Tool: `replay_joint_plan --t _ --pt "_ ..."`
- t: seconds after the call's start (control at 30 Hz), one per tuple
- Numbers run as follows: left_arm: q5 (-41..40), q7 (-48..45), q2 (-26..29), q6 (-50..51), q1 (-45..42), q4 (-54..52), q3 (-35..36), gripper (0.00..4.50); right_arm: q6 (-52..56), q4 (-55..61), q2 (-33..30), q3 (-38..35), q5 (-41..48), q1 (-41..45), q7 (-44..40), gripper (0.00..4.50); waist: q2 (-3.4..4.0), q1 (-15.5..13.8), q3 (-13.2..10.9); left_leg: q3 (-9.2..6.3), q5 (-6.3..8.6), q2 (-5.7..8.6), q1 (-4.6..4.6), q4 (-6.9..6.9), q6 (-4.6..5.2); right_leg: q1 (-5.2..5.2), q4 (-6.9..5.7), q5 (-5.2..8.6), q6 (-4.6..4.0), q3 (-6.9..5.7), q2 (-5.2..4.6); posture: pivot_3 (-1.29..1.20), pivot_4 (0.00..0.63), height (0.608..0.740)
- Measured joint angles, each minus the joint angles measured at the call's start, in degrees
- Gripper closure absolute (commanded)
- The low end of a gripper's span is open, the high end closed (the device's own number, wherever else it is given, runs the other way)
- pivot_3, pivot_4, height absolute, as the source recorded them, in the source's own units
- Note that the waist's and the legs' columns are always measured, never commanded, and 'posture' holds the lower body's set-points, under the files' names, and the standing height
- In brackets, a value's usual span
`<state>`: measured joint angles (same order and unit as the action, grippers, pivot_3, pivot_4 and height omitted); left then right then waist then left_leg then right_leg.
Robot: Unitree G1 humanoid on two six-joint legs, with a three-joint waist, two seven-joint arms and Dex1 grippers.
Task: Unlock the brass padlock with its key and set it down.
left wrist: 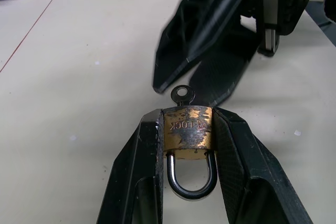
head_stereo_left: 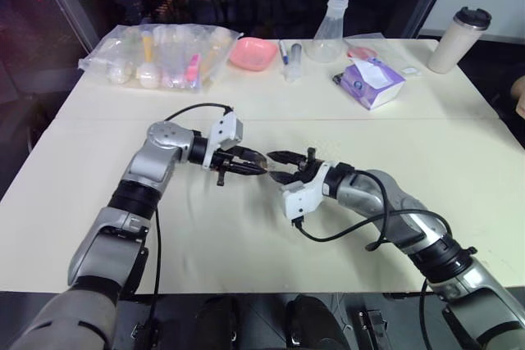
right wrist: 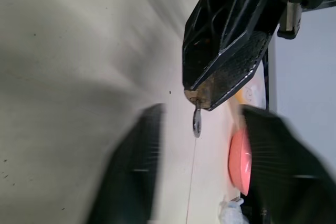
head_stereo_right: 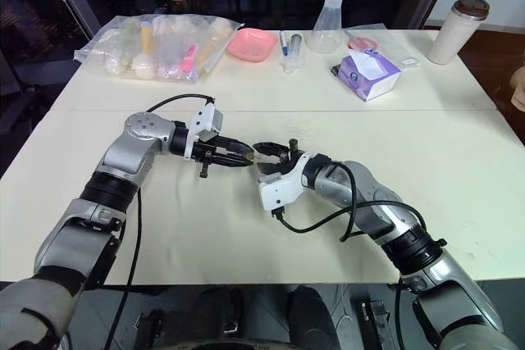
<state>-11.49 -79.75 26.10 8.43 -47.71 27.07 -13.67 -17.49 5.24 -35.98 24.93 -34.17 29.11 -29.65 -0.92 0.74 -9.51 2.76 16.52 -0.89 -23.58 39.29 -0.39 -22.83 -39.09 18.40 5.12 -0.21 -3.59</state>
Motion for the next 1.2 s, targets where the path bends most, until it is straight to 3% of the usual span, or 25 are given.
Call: replay_joint_plan --t 0.03,0.07,0.43,0.7,0.83,0.97,1.07,1.17,1.2 --pt "0.0 0.1 0.1 -0.2 0.0 -0.2 0.1 3.73 -0.1 -0.1 0.0 0.0 0.0 0.0 -0.2 4.39 0.00 0.0 0.0 0.00 0.00 0.00 0.00 0.00 0.00 0.00 0.00 0.00 0.00 0.00 0.00 0.00 0.150 0.715" --pt "0.0 0.2 0.2 -0.2 0.1 -0.1 0.4 3.73 -0.2 -0.2 0.2 -0.3 -0.1 0.0 -0.1 4.46 0.01 0.0 0.0 0.01 0.00 0.00 0.00 0.00 0.00 -0.01 0.00 0.00 0.00 0.00 -0.01 0.00 0.150 0.715" --pt "1.2 1.3 0.2 -2.7 0.3 -0.3 0.4 3.73 1.5 -0.2 1.9 -1.4 1.7 0.0 -3.4 4.46 0.00 0.0 0.0 0.00 0.00 0.00 0.01 0.00 -0.01 0.00 -0.01 0.00 0.00 0.00 -0.01 0.00 0.150 0.715" --pt "6.0 4.7 0.1 -16.4 2.3 -0.8 -0.2 3.73 10.7 0.7 4.1 -3.5 11.9 0.7 -13.6 4.46 0.00 -0.1 0.0 0.00 0.00 -0.01 0.01 0.00 0.00 0.01 -0.01 0.00 0.00 0.00 -0.08 0.00 0.150 0.715" --pt "8.7 5.6 0.2 -25.8 2.4 -0.2 -0.7 3.73 22.7 3.8 5.4 -5.7 20.1 1.7 -21.8 4.46 0.01 -0.1 0.0 0.00 0.07 -0.02 0.01 0.00 0.12 0.00 -0.02 -0.01 -0.01 -0.01 -0.09 0.00 0.150 0.715" --pt "9.2 5.7 0.1 -29.0 2.3 0.7 -0.8 3.73 27.5 5.2 5.5 -6.1 21.9 2.4 -24.2 4.46 0.01 -0.1 0.0 0.00 0.18 -0.02 0.01 0.00 0.31 0.00 -0.02 -0.01 -0.01 -0.01 -0.09 0.00 0.150 0.715" --pt "8.5 5.5 0.1 -27.1 2.0 0.8 -0.6 3.73 23.7 4.5 5.0 -5.5 19.3 2.6 -22.2 4.46 0.01 -0.1 0.0 0.00 0.18 -0.01 0.01 0.00 0.32 -0.01 -0.02 -0.01 -0.01 -0.01 -0.07 0.00 0.150 0.715" --pt "5.7 4.2 -0.1 -19.3 1.3 0.2 0.5 3.73 11.4 1.8 2.1 -3.3 12.4 4.0 -16.8 4.46 0.01 0.0 0.0 0.02 0.18 0.02 0.00 0.00 0.32 -0.04 -0.04 0.00 0.00 -0.01 -0.01 0.00 0.150 0.715" --pt "4.5 3.5 -0.2 -16.1 1.0 -0.2 0.9 3.73 6.9 0.9 0.9 -2.7 9.9 4.5 -14.6 4.21 0.01 0.0 0.0 0.02 0.18 0.02 0.00 0.00 0.32 -0.04 -0.04 0.00 0.00 -0.01 0.00 0.00 0.150 0.715"
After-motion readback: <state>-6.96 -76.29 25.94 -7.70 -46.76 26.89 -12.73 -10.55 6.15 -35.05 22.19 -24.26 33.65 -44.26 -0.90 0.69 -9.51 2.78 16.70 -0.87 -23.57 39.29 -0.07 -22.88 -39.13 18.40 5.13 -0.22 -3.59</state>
